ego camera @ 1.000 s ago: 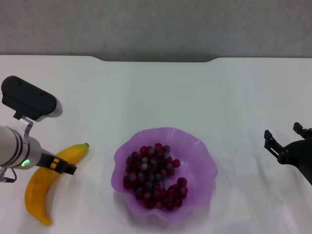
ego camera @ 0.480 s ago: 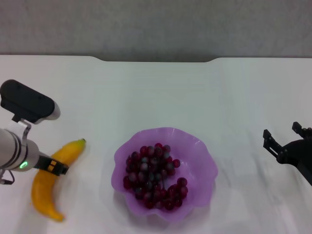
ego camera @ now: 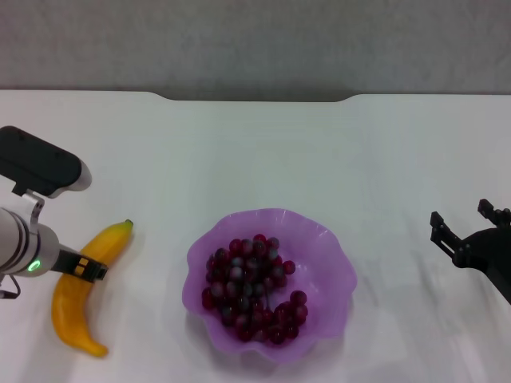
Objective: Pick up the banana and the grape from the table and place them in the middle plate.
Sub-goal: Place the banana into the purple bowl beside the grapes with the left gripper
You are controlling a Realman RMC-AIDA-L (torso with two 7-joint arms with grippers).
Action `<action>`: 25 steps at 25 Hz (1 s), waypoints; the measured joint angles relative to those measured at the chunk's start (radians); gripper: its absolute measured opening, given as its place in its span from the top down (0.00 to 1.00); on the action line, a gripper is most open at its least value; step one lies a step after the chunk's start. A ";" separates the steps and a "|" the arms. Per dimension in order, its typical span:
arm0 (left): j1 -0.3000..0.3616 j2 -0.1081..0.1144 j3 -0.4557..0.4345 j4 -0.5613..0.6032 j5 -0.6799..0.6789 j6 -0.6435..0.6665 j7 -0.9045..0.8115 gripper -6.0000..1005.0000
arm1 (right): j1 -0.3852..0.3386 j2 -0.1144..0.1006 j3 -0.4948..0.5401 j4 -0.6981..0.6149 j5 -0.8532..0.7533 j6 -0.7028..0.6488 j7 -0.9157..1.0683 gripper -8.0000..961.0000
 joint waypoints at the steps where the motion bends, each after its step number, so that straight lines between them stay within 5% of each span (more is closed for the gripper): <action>1: 0.001 0.000 -0.002 -0.010 0.000 -0.005 -0.003 0.52 | 0.000 0.000 0.000 0.000 0.000 0.000 0.000 0.12; 5: 0.009 0.000 -0.020 -0.131 -0.002 -0.128 -0.021 0.52 | -0.001 0.000 0.000 -0.003 0.000 0.002 0.000 0.12; 8: 0.031 0.000 -0.037 -0.334 -0.016 -0.302 -0.041 0.52 | -0.002 0.000 0.001 -0.005 0.000 0.003 0.000 0.12; 13: 0.055 -0.002 -0.055 -0.520 -0.186 -0.420 -0.129 0.52 | 0.001 0.000 0.001 -0.006 0.000 0.009 0.000 0.12; 18: 0.077 -0.007 0.006 -0.484 -0.495 -0.305 -0.064 0.52 | 0.003 0.000 0.005 -0.006 0.000 0.009 0.000 0.12; 25: 0.062 -0.008 0.125 -0.273 -0.703 -0.026 0.039 0.52 | 0.005 0.000 0.006 -0.006 0.000 0.009 0.000 0.12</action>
